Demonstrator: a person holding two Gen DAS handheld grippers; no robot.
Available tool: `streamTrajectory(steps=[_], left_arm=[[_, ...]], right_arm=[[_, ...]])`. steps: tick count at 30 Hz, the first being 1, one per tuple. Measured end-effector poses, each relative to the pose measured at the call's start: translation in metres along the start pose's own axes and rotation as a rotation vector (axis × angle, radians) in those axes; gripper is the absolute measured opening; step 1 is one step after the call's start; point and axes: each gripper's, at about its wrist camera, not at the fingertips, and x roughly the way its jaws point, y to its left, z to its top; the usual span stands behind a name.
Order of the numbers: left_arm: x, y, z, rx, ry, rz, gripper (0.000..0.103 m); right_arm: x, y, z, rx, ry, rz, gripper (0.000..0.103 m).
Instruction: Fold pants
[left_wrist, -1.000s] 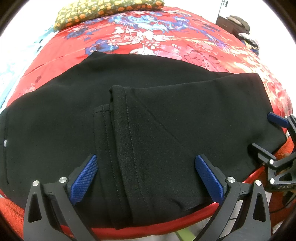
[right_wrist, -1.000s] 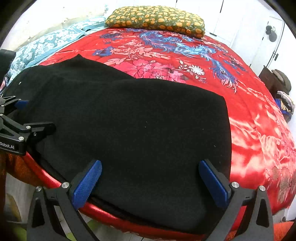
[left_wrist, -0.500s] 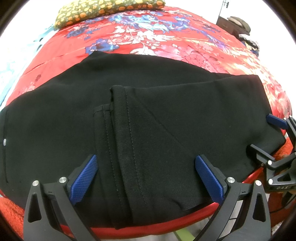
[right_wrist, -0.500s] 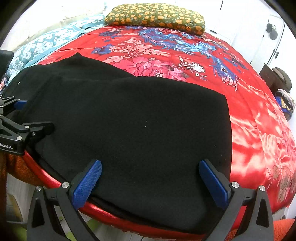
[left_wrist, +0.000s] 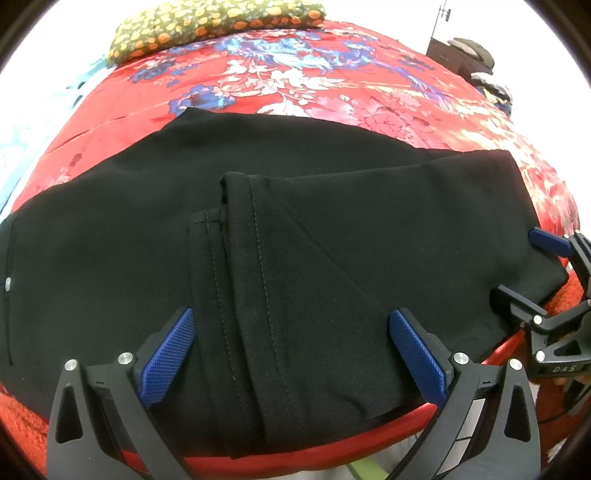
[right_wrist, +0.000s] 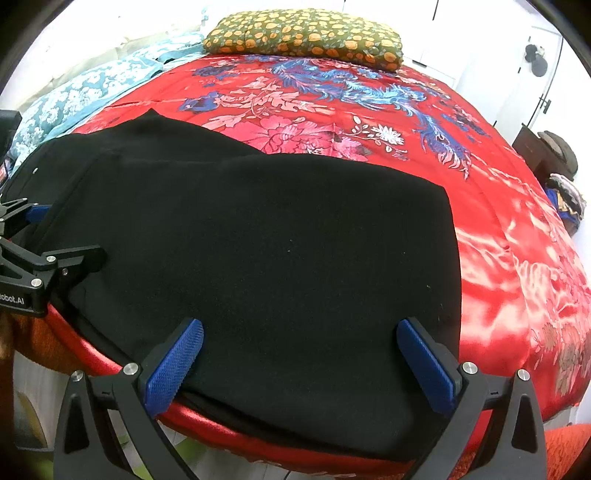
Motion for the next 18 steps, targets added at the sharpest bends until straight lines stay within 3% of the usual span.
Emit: streamTrajectory(steps=[5,9,12,15,18], left_arm=[[-0.006,0.007,0.002,-0.015,0.018,-0.031,0.102],[-0.03,0.042,0.006,-0.161,-0.012,-0.089,0.101],[-0.065,0.093,0.014,-0.296,-0.095,-0.118,0.101],[-0.098,0.164,0.021,-0.396,-0.167,-0.041,0.102],[-0.109,0.245,0.02,-0.482,-0.121,0.048,0.102]], right_arm=[[-0.001,0.0,0.0,0.009,-0.008,0.0,0.103],[-0.004,-0.001,0.002,0.014,-0.003,0.013,0.103],[-0.01,-0.006,0.008,0.014,-0.009,0.059,0.103],[-0.018,-0.012,0.011,0.046,-0.047,0.107,0.103],[-0.026,-0.018,0.014,0.082,-0.083,0.142,0.103]])
